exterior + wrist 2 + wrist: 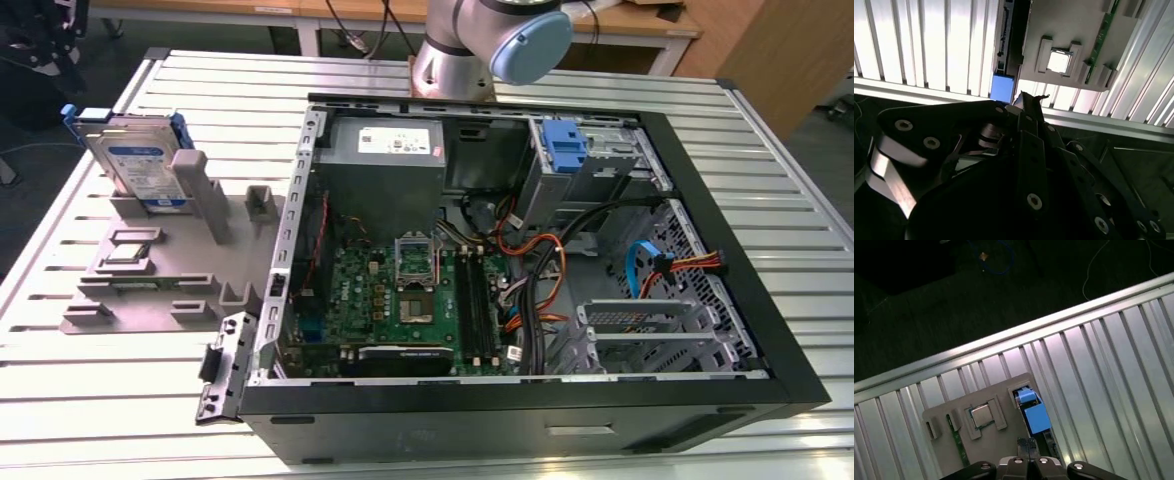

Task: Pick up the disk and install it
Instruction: 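Pick up the disk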

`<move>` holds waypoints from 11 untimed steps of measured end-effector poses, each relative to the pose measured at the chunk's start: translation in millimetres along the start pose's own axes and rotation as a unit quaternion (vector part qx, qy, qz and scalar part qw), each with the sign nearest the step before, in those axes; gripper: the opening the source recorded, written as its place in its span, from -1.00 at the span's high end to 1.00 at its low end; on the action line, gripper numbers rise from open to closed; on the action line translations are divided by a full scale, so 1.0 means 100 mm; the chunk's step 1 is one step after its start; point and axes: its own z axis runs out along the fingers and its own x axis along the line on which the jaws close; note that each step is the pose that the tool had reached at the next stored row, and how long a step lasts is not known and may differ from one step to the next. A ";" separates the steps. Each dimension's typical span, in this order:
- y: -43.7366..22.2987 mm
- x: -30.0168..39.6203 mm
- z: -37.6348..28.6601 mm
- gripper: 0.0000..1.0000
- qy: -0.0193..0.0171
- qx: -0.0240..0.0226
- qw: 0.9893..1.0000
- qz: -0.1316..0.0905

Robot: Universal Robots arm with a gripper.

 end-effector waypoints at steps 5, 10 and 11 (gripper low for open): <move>0.000 0.000 0.000 0.80 0.000 0.000 1.000 -0.004; 0.000 0.000 0.000 0.80 0.000 0.000 1.000 -0.004; 0.000 0.000 0.000 0.80 0.000 0.000 1.000 -0.004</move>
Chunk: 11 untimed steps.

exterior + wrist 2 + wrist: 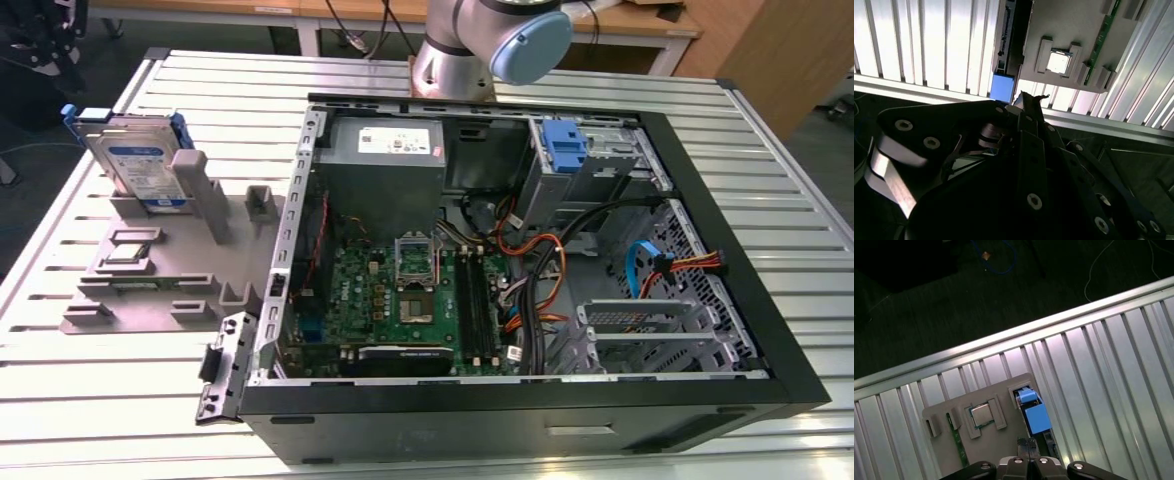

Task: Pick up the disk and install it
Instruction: 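Pick up the disk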

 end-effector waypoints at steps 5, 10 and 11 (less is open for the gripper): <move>0.000 0.000 0.002 0.80 0.000 0.000 1.000 -0.010; -0.001 0.000 0.012 0.80 0.002 -0.001 0.999 -0.054; 0.000 0.000 0.017 0.80 0.002 0.001 0.998 -0.057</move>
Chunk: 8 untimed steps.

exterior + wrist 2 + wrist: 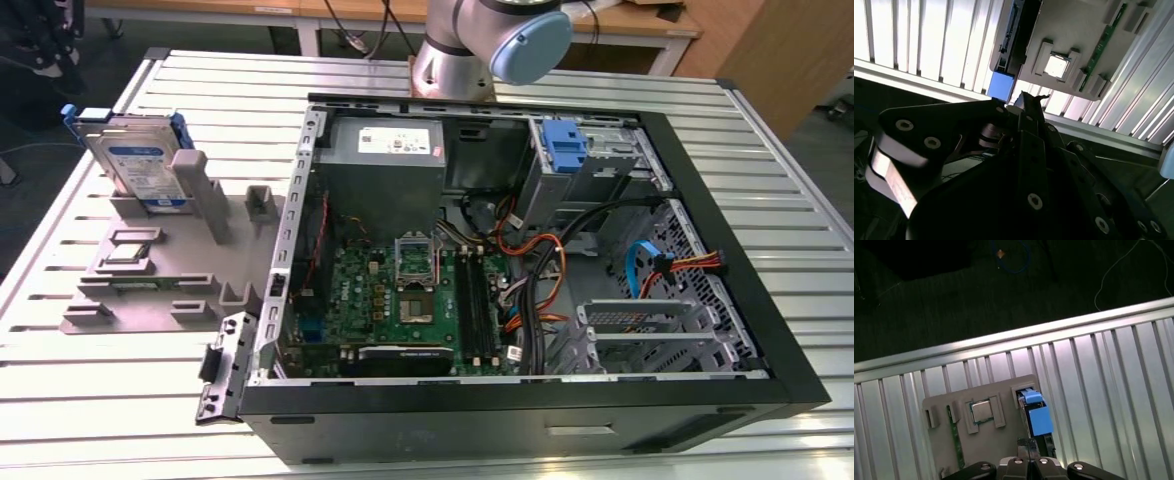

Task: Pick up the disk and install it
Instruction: 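Pick up the disk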

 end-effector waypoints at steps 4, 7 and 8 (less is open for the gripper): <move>-0.002 0.000 0.029 0.80 -0.001 0.005 1.000 -0.018; 0.000 0.001 0.047 0.77 -0.002 0.004 0.999 -0.034; 0.001 0.001 0.050 0.67 -0.003 0.004 0.999 -0.039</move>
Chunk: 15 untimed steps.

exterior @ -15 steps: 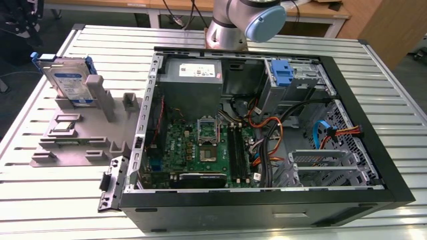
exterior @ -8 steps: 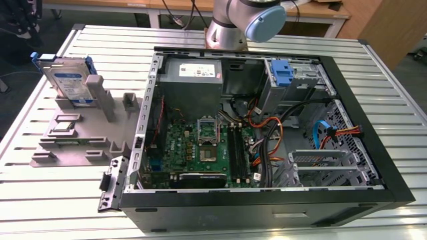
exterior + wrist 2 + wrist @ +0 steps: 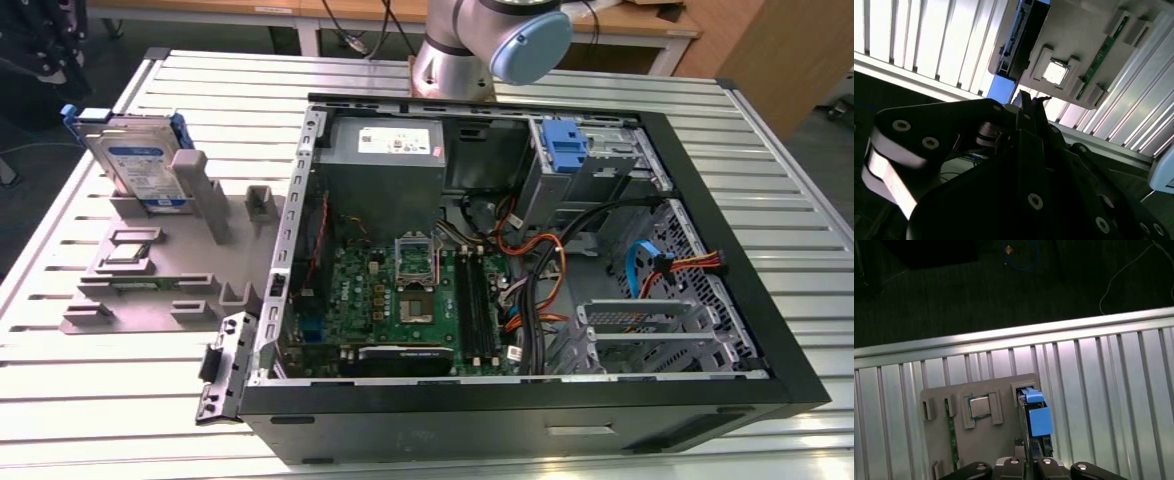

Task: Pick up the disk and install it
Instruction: 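Pick up the disk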

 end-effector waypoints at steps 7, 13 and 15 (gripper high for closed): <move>0.003 0.003 0.089 0.05 0.000 -0.001 0.999 -0.049; 0.062 0.003 0.176 0.05 0.000 0.005 0.998 -0.063; 0.087 -0.003 0.202 0.05 0.000 0.010 0.998 -0.064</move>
